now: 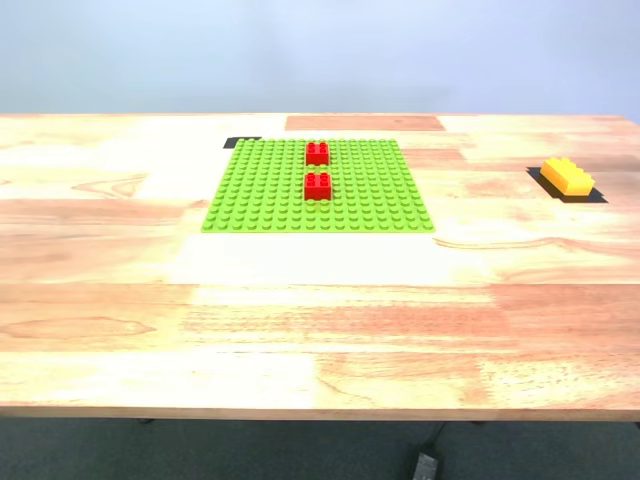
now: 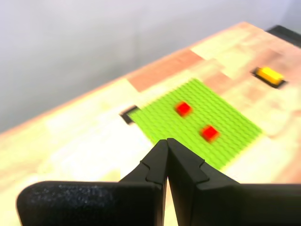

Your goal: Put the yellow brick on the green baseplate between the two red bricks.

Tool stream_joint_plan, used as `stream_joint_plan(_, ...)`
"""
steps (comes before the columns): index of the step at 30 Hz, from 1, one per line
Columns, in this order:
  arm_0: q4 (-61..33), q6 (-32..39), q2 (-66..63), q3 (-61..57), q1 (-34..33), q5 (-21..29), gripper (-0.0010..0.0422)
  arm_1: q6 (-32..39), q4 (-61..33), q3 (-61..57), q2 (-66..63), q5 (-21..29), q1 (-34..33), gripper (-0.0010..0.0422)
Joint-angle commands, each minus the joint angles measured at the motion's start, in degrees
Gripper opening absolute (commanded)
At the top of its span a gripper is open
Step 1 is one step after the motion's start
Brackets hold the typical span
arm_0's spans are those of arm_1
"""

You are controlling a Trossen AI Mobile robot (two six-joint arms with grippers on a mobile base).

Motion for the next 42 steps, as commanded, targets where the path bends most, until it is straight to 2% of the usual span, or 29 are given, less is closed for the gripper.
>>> stream_joint_plan(1,-3.56,0.0,-0.66,0.66,-0.02,1.29,0.0,-0.5,-10.91,7.3,2.49,-0.11,-0.02,0.0)
stream_joint_plan(8,-2.95,-0.57,-2.71,-3.61,-0.02,1.4,0.0,-6.36,-41.79,28.68,11.23,-0.13,0.0,0.0)
stream_joint_plan(12,-2.54,-0.98,-2.71,-6.08,-0.02,1.44,0.0,-3.58,-51.49,39.47,17.25,-0.28,0.0,0.0004)
stream_joint_plan(15,-1.6,-0.96,-2.71,-7.13,-0.02,1.03,0.0,-3.45,-58.8,47.25,22.67,-0.24,0.39,0.0037)
stream_joint_plan(17,-0.76,-0.96,-2.84,-7.41,-0.02,1.09,0.0,-3.13,-63.63,51.82,26.49,0.02,0.37,0.008)
stream_joint_plan(24,0.09,-0.92,-2.99,-7.23,-0.04,0.96,0.0,-2.47,-66.53,55.25,33.81,-0.37,0.98,0.0297)
stream_joint_plan(26,1.2,-0.94,-2.97,-7.39,-0.04,1.2,0.0,-2.19,-66.64,54.88,35.87,-0.33,0.76,0.0335)
stream_joint_plan(29,1.44,-0.92,-2.99,-7.34,-0.04,0.98,0.0,-3.02,-65.94,53.35,38.58,-0.28,0.85,0.0339)
stream_joint_plan(36,1.64,-0.94,-2.91,-7.45,-0.04,1.16,0.0,-4.48,-61.44,47.17,41.72,-0.31,0.74,0.0292)
stream_joint_plan(42,2.38,-0.94,-2.93,-7.48,-0.02,1.4,0.0,-4.48,-56.87,38.91,43.85,-0.39,0.76,0.0289)
